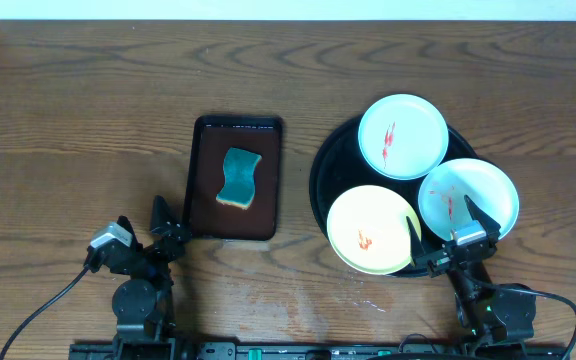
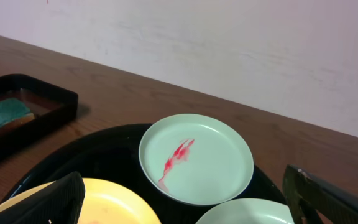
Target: Clean dirty plates on tray and stack at the side
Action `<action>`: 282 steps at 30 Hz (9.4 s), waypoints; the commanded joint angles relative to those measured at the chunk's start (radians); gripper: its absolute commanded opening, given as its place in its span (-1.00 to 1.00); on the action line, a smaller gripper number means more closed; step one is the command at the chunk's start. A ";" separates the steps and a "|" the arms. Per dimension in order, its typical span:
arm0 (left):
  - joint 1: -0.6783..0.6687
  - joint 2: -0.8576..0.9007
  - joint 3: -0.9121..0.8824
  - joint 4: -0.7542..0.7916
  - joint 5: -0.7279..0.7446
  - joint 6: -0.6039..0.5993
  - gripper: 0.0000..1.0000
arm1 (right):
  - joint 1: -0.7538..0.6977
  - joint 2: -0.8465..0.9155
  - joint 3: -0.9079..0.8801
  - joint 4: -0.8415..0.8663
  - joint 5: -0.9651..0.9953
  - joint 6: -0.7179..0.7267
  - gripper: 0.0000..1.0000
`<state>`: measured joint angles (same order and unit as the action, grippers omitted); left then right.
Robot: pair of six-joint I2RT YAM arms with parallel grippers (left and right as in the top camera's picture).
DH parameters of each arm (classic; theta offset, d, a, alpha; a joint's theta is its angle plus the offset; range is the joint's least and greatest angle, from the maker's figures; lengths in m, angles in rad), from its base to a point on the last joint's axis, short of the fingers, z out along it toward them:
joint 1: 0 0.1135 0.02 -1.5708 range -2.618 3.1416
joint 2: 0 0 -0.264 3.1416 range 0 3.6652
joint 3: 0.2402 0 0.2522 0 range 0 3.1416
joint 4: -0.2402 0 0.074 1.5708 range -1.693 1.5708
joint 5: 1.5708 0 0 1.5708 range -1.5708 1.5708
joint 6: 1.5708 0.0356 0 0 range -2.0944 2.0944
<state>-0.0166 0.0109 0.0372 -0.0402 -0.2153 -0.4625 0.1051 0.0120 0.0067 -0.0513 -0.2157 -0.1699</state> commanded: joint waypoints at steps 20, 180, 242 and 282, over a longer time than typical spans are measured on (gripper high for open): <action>0.005 -0.005 -0.033 -0.010 0.002 0.024 0.67 | -0.005 -0.005 -0.001 -0.005 0.002 -0.011 0.98; -0.263 1.483 1.338 -0.845 0.531 0.203 -0.85 | 0.020 1.591 0.792 -0.467 0.100 0.536 -0.98; -0.861 2.158 1.421 -0.398 0.635 0.101 -0.85 | 0.027 1.592 0.792 -0.463 0.099 0.529 -0.98; -0.743 2.161 1.531 -0.500 0.689 -0.037 -0.85 | 0.027 1.592 0.792 -0.463 0.100 0.529 -0.98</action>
<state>-0.7170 2.1403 1.5646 -0.5789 0.1547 -0.5339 0.1314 1.6054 0.7975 -0.5083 -0.1753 0.3637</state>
